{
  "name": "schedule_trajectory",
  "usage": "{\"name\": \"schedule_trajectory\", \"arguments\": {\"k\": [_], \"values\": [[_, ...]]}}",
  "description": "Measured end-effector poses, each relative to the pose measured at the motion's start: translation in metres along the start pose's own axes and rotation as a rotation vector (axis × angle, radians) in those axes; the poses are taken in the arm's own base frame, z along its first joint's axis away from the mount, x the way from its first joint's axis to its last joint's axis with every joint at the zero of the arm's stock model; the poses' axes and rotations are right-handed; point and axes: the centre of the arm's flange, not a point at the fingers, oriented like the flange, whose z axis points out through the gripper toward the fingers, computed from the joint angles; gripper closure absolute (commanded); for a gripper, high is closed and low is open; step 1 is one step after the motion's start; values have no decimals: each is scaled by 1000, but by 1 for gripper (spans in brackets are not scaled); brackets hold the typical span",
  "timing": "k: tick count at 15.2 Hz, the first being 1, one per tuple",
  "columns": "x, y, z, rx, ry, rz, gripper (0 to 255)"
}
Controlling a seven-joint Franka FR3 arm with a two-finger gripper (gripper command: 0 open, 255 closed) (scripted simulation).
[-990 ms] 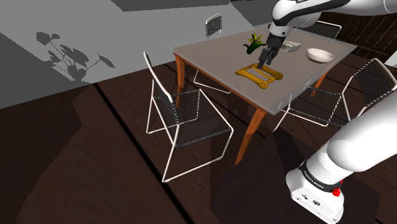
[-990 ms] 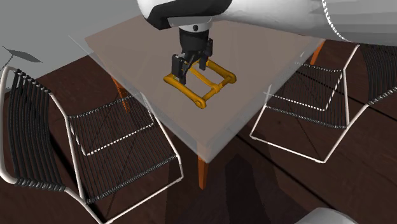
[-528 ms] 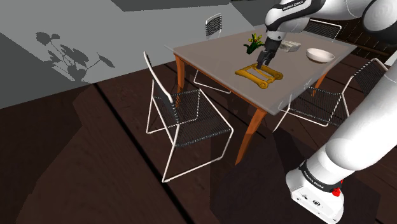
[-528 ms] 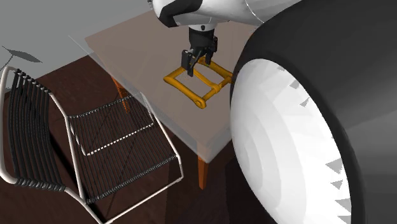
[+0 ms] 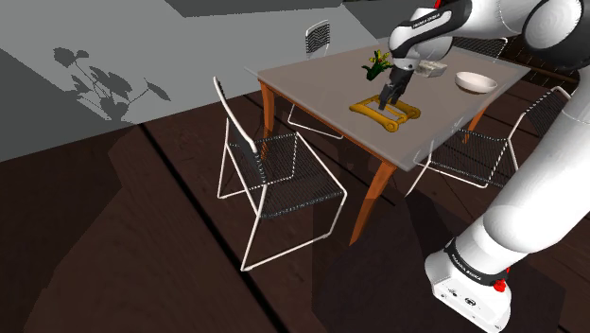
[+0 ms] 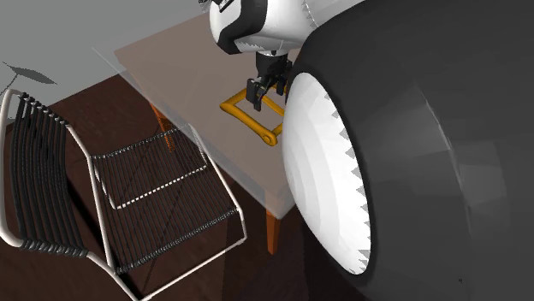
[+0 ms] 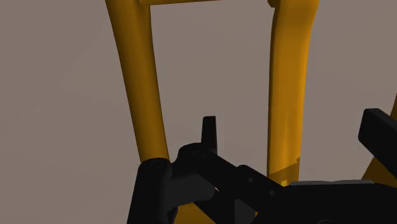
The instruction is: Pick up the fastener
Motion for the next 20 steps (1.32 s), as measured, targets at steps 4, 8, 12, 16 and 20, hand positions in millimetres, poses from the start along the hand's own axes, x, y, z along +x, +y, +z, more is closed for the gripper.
{"name": "schedule_trajectory", "arguments": {"k": [4, 8, 12, 16, 20], "values": [[0, 1, 2, 0, 1, 0, 255], [0, 1, 2, 0, 1, 1, 255], [0, 1, -1, 0, 0, 0, 255], [1, 1, -19, 0, 0, 0, 255], [2, -1, -40, 0, 0, 0, 255]]}}
